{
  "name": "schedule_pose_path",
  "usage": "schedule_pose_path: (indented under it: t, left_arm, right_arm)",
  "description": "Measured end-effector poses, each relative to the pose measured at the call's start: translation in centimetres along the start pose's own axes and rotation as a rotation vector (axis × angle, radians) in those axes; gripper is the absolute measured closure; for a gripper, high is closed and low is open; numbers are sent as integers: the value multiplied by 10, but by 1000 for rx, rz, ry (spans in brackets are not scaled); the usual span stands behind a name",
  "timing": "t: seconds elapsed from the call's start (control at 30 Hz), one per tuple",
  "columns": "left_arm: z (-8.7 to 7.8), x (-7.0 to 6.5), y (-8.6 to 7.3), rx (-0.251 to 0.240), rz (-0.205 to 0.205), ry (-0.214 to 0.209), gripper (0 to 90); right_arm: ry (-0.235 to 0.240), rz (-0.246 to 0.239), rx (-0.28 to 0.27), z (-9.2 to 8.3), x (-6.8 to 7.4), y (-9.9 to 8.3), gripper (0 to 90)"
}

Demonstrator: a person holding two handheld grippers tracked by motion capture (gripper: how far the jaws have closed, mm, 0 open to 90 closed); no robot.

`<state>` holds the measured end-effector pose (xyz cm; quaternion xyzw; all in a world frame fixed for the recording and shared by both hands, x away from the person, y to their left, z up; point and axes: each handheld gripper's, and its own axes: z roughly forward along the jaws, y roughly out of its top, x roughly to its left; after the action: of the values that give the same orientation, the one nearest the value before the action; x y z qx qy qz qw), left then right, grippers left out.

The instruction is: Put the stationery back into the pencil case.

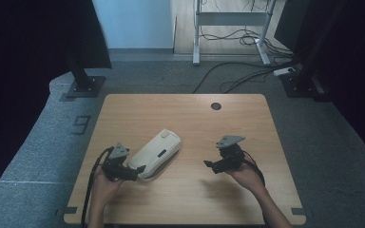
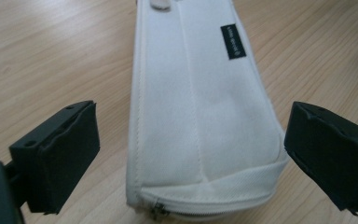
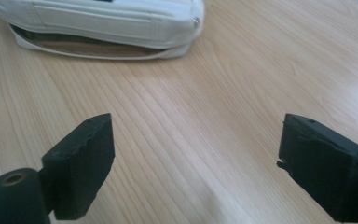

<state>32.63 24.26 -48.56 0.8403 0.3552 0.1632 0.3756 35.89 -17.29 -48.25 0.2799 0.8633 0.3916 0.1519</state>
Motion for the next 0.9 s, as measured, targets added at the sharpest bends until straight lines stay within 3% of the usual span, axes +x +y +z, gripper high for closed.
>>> schedule_pose_path:
  t: [0.3, 0.5, 0.63, 0.9]
  left_arm:
    - [-12, 11, -21, -18, -29, 33, 4]
    - [-15, 16, -41, 10, -33, 58, 0]
    - [-13, 20, -52, 38, -45, 61, 0]
    - [1, 24, -75, 140, -55, 90, 0]
  right_arm:
    - [-52, 61, -7, -18, -12, -29, 0]
    - [-81, 104, -26, -30, -16, -48, 0]
    - [-98, 129, -28, -33, -16, -62, 0]
    - [-119, 170, -6, -30, -17, -92, 0]
